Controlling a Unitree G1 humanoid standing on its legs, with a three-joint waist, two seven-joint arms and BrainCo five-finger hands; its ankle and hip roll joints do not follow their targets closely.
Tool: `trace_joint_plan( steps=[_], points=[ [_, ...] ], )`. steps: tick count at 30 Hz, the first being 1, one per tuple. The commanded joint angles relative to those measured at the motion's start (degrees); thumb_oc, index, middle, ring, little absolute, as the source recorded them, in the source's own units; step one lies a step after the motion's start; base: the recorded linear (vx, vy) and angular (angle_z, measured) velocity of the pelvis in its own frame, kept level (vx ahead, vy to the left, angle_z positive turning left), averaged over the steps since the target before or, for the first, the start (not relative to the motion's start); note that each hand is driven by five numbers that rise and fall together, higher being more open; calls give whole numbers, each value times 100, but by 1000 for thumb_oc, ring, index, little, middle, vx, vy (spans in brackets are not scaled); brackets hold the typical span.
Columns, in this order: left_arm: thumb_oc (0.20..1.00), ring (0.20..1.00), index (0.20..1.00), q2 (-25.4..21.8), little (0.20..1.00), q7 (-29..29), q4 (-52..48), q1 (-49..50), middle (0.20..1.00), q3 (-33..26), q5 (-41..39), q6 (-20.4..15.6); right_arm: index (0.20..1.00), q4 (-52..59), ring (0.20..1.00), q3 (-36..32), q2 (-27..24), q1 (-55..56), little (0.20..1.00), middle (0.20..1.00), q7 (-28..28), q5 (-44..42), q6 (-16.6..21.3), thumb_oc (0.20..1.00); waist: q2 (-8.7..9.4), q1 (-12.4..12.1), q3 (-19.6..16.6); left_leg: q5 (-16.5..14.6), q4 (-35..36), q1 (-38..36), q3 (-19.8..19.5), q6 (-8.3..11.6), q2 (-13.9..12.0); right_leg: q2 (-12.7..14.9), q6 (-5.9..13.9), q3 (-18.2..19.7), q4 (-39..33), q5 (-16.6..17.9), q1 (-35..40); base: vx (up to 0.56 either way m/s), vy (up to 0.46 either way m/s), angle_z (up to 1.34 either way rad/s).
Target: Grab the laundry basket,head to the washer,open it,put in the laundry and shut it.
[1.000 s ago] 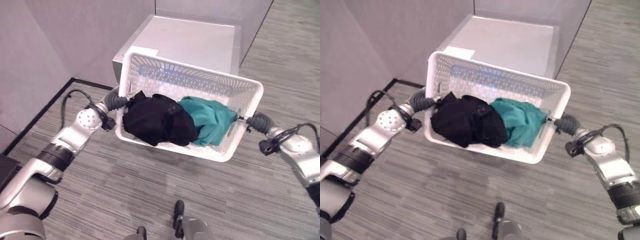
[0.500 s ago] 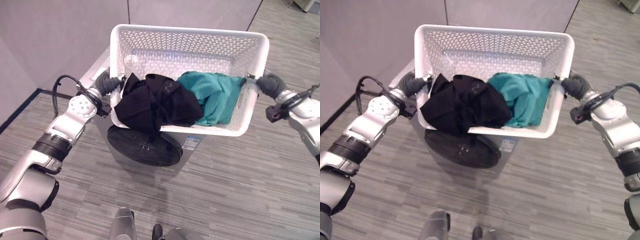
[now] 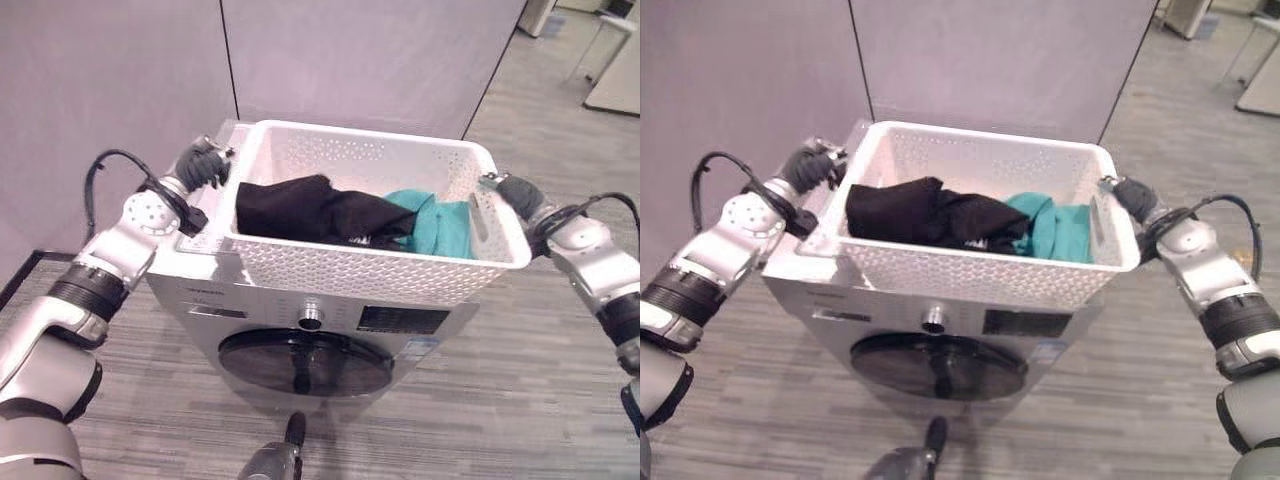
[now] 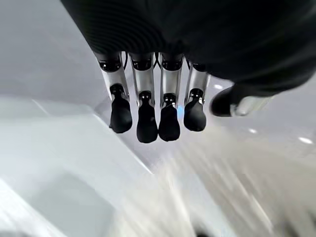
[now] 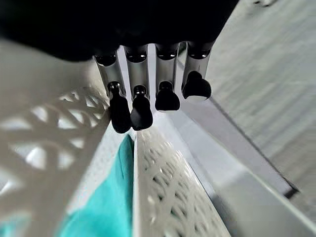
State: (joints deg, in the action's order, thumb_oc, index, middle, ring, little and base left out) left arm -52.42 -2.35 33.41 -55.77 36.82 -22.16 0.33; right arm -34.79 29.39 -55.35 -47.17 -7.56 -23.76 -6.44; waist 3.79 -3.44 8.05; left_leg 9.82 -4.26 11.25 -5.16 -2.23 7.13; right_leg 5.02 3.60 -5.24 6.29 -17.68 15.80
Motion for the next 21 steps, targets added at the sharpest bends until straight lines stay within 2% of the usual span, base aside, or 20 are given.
trace_joint_plan(
  steps=[1, 4, 5, 6, 7, 9, 10, 13, 16, 21],
  points=[
    [200, 200, 200, -325, 200, -176, 468, -601, 200, -290, -113, -75, 200, -844, 200, 209, -385, -233, 200, 200, 47, 266, -300, 200, -226, -358, -55, -821, -181, -439, -60, 340, -875, 146, 72, -37, -303, 1089, -666, 86, 55, -22],
    [200, 200, 200, 53, 200, -237, 1192, -1258, 200, 113, -6, -20, 200, -1794, 200, 780, -131, -1035, 200, 200, -12, 605, -380, 200, -195, -395, -97, -888, -96, -466, 52, 284, -878, 239, 192, -52, -514, 1202, -668, 133, 58, -2],
    [743, 743, 743, 318, 743, -298, 1629, -1574, 743, 241, -40, -18, 467, -2462, 467, 1077, 155, -1604, 467, 467, 45, 711, -380, 467, -185, -409, -87, -880, -23, -477, 91, 271, -889, 254, 216, -49, -524, 1237, -727, 78, 22, 12],
    [1000, 1000, 1000, 318, 1000, -298, 1629, -1574, 1000, 240, -40, -18, 561, -2464, 561, 1080, 156, -1607, 561, 561, 45, 710, -379, 561, -186, -408, -86, -880, -23, -478, 91, 271, -889, 254, 216, -49, -523, 1237, -727, 55, 14, -5],
    [1000, 1000, 1000, 622, 1000, -462, 2127, -1938, 1000, 351, -132, -42, 1000, -3047, 1000, 1312, 556, -2200, 1000, 1000, 185, 725, -362, 1000, -180, -424, -49, -869, 34, -442, 102, 260, -895, 254, 243, -42, -518, 1261, -838, 9, 1, -21],
    [1000, 1000, 1000, 621, 1000, -460, 2140, -1951, 1000, 354, -137, -48, 1000, -3066, 1000, 1326, 563, -2223, 1000, 1000, 182, 721, -355, 1000, -182, -422, -44, -868, 33, -439, 103, 259, -896, 254, 244, -40, -515, 1260, -844, 4, -1, -12],
    [1000, 1000, 1000, 826, 1000, -543, 2518, -2228, 1000, 421, -242, -49, 1000, -3439, 1000, 1428, 959, -2554, 1000, 1000, 279, 627, -338, 1000, -180, -457, -13, -859, 38, -359, 94, 251, -882, 251, 256, -34, -547, 1301, -930, 1, -13, 6],
    [1000, 1000, 1000, 886, 1000, -657, 2623, -2381, 1000, 421, -362, -75, 1000, -3666, 1000, 1431, 1323, -2802, 1000, 1000, 393, 354, -296, 1000, -150, -543, 32, -833, 96, -270, 59, 248, -871, 246, 262, -51, -653, 1355, -998, 0, -20, -9],
    [1000, 1000, 1000, 848, 1000, -689, 2620, -2402, 1000, 425, -426, -100, 1000, -3802, 1000, 1516, 1423, -2960, 1000, 1000, 383, 273, -303, 1000, -125, -607, 62, -805, 117, -171, 38, 267, -863, 242, 266, -90, -749, 1397, -1034, -10, -14, 4],
    [1000, 1000, 1000, 706, 1000, -663, 2440, -2198, 1000, 343, -462, -97, 1000, -3964, 1000, 1469, 1291, -2971, 1000, 1000, 358, 59, -324, 1000, -116, -667, 95, -818, 48, -158, -2, 282, -860, 237, 259, -140, -785, 1388, -976, -9, -19, 11]
  ],
)
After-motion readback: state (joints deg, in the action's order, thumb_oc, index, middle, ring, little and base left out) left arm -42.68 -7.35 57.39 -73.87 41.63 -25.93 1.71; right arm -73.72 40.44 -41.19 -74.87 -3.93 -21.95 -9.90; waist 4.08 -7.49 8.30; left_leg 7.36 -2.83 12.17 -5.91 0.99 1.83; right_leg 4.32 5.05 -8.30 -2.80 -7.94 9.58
